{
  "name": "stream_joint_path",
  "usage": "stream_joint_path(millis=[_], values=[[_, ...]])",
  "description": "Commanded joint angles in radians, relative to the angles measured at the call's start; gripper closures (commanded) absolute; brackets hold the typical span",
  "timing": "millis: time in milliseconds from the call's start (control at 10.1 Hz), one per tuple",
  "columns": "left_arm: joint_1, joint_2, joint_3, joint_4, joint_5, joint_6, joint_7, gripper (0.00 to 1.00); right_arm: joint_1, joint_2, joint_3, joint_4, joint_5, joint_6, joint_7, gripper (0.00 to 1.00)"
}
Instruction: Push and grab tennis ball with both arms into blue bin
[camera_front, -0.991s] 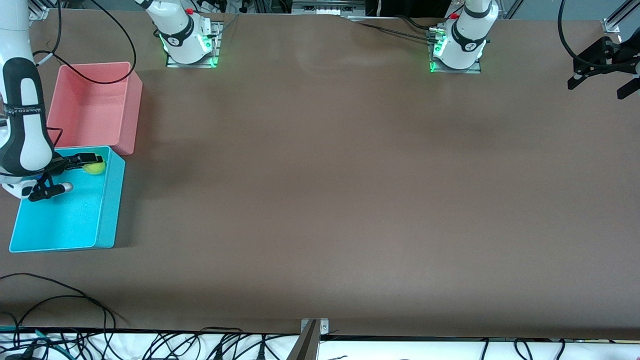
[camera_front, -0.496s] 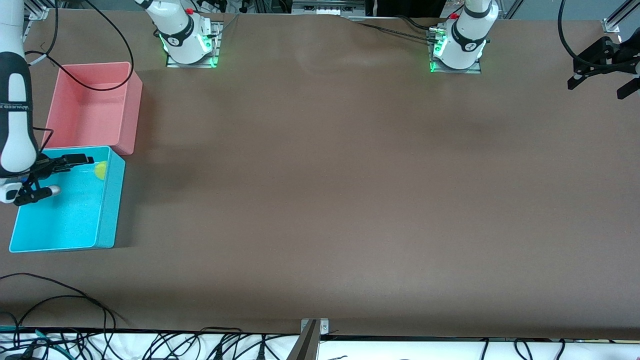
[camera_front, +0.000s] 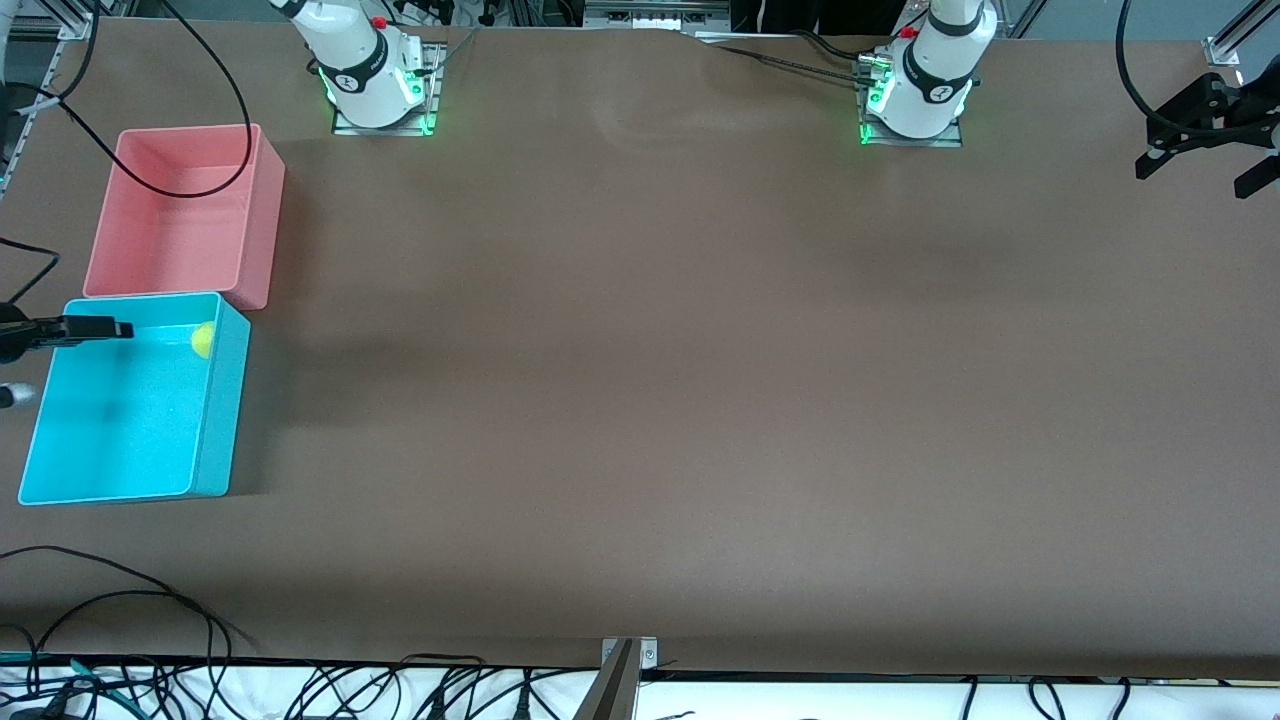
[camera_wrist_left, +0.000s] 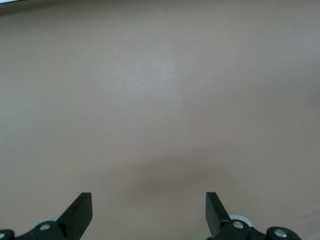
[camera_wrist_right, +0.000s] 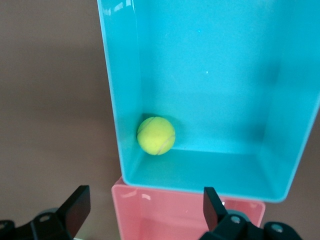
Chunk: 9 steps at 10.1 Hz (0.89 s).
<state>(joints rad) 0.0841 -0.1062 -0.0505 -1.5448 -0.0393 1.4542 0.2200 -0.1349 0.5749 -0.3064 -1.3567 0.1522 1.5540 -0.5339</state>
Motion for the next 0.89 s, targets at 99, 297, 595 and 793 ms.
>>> stream_joint_path(millis=[99,297,595,793], values=[[-0.010,0.014,0.006,0.035,0.004,-0.034,-0.008,0.00,0.023,-0.119,0.022,0.143,-0.016,-0.187,0.272,0.00],[-0.010,0.014,0.004,0.035,0.004,-0.034,-0.008,0.00,0.102,-0.232,0.042,0.059,-0.048,-0.181,0.410,0.00],[-0.012,0.014,-0.003,0.035,0.003,-0.034,-0.013,0.00,0.179,-0.458,0.133,-0.169,-0.101,-0.114,0.580,0.00],[-0.010,0.014,-0.017,0.035,0.004,-0.034,-0.014,0.00,0.209,-0.559,0.157,-0.297,-0.115,-0.016,0.588,0.00]])
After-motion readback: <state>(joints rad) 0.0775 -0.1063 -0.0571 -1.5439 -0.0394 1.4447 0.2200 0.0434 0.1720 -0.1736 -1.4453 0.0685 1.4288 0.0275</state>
